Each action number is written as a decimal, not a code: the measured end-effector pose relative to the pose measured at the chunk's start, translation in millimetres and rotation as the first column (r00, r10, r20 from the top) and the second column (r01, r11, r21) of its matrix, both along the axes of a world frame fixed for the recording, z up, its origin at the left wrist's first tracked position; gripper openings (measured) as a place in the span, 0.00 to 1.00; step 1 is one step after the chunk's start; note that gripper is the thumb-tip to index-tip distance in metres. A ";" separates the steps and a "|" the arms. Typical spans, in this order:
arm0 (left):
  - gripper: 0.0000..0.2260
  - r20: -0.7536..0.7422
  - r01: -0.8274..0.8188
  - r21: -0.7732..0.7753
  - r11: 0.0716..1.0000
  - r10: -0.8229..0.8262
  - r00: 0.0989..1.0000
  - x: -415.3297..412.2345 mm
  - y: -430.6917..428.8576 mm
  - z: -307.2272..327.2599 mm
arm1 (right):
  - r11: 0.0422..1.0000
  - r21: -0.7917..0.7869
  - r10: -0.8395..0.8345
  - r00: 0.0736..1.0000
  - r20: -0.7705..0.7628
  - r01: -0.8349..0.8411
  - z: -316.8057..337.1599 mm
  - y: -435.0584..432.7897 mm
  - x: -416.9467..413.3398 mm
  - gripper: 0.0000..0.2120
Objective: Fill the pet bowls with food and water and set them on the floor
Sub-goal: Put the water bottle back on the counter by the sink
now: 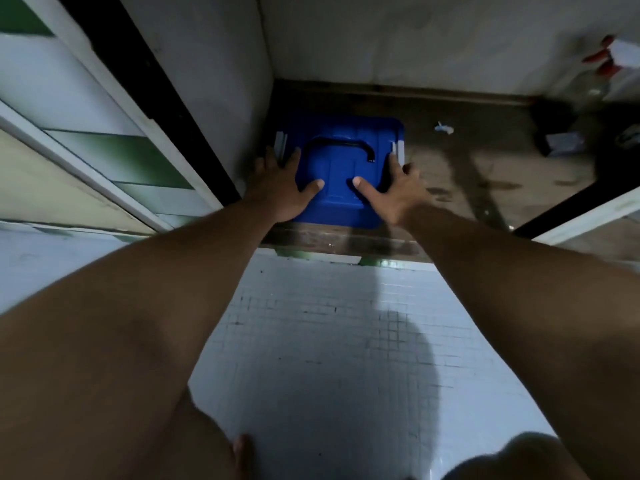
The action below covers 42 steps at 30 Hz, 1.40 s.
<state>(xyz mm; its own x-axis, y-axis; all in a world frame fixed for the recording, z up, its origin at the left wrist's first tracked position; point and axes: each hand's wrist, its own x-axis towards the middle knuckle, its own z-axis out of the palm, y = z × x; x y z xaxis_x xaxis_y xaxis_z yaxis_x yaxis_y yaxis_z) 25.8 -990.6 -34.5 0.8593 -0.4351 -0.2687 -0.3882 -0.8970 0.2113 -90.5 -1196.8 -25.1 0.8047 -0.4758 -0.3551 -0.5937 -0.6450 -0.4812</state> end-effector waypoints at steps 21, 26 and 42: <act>0.29 -0.053 0.091 -0.343 0.935 -0.116 0.992 -173.9 49.8 446.7 | 0.992 0.091 -0.111 0.957 0.269 0.089 401.7 59.2 -176.0 0.27; 0.29 0.024 0.116 -0.375 0.920 -0.116 0.993 -195.8 42.8 544.5 | 0.996 0.077 -0.078 0.895 0.439 0.050 503.7 66.7 -179.6 0.27; 0.23 0.049 0.250 -0.528 0.812 -0.264 0.963 -235.3 -122.3 653.6 | 0.955 0.154 -0.294 0.756 0.584 0.253 618.2 -80.9 -250.3 0.24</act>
